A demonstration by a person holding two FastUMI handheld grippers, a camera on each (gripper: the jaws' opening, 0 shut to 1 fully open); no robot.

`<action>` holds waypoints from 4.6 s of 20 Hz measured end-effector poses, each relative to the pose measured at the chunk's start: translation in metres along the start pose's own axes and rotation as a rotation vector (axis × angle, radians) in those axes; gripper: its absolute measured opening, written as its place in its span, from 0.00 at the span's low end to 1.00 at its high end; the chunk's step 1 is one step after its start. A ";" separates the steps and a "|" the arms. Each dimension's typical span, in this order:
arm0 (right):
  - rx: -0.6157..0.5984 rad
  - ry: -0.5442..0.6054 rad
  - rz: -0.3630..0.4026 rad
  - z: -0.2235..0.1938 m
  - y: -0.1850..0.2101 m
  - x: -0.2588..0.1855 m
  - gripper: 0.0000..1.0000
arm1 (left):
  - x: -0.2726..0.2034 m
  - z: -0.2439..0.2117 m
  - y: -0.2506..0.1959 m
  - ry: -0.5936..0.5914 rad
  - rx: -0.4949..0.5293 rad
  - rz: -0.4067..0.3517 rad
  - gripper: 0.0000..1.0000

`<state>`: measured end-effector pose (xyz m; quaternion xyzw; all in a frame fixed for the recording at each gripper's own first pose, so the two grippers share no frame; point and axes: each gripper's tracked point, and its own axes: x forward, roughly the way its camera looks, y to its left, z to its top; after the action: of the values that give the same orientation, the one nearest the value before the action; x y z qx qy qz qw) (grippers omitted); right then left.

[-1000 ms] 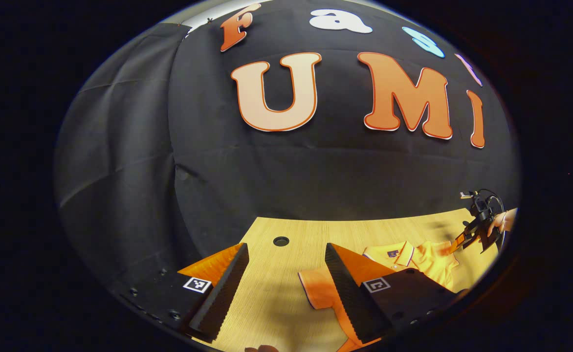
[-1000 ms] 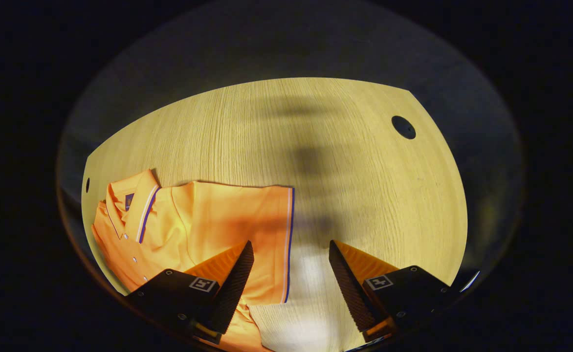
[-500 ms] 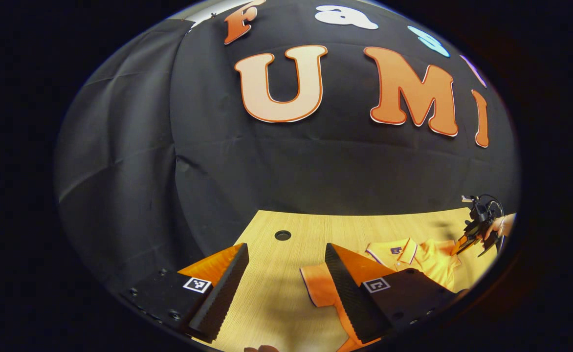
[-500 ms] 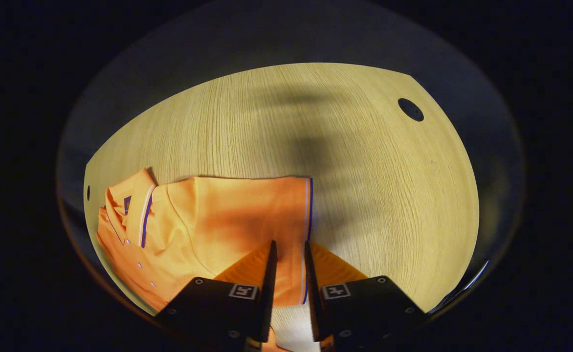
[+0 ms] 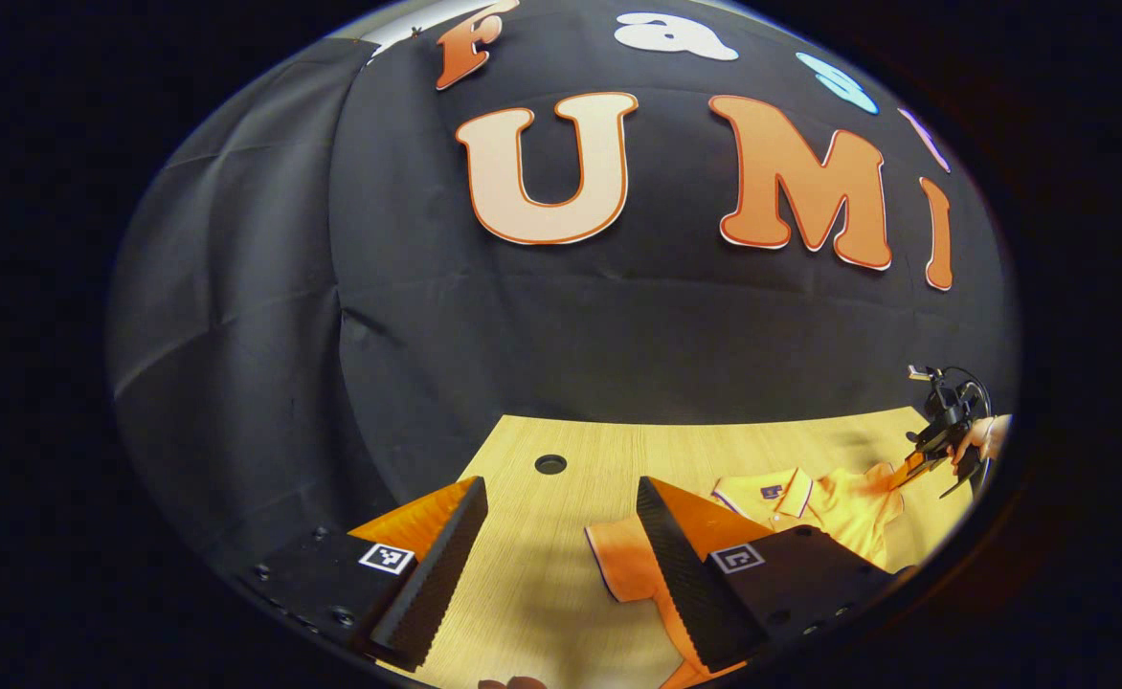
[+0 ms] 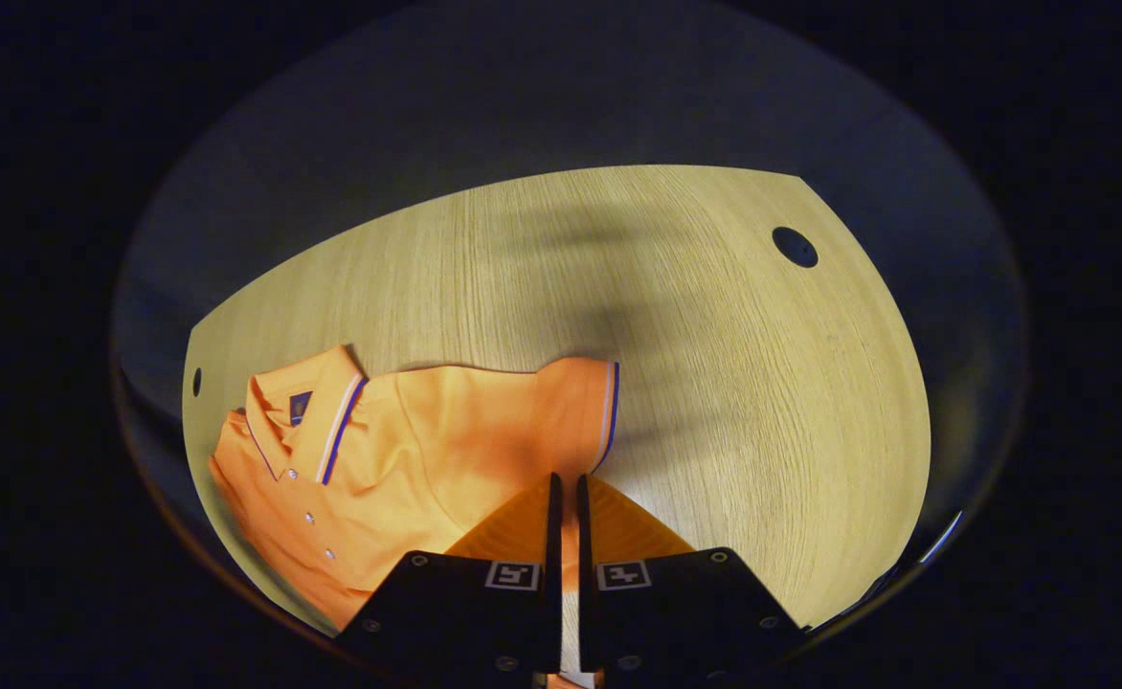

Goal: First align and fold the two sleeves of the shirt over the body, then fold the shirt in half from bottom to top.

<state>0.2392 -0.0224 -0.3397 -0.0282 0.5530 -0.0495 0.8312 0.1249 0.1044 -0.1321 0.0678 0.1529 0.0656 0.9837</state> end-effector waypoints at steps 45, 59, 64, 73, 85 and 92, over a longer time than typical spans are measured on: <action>-0.243 -0.467 0.162 0.020 0.178 -0.148 0.98 | 0.024 -0.056 0.020 0.220 -0.059 -0.132 0.98; -0.231 -0.636 0.181 0.028 0.107 -0.217 0.98 | 0.127 -0.180 -0.042 0.775 -0.069 -0.172 0.99; -0.200 -0.615 0.205 0.022 0.085 -0.214 0.98 | 0.153 -0.209 -0.038 0.843 -0.006 -0.113 0.98; -0.142 -0.566 0.248 0.015 0.069 -0.199 0.98 | 0.162 -0.227 -0.041 0.905 -0.001 -0.045 0.98; -0.139 -0.617 0.239 0.007 0.055 -0.219 0.99 | 0.155 -0.216 -0.078 0.879 0.035 -0.139 0.06; -0.125 -0.653 0.229 0.007 0.039 -0.231 0.98 | 0.131 -0.147 -0.121 0.777 0.008 -0.244 0.06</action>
<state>0.1592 0.0422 -0.1287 -0.0312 0.2595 0.0899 0.9610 0.2167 0.0221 -0.3276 0.0230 0.5204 -0.0315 0.8530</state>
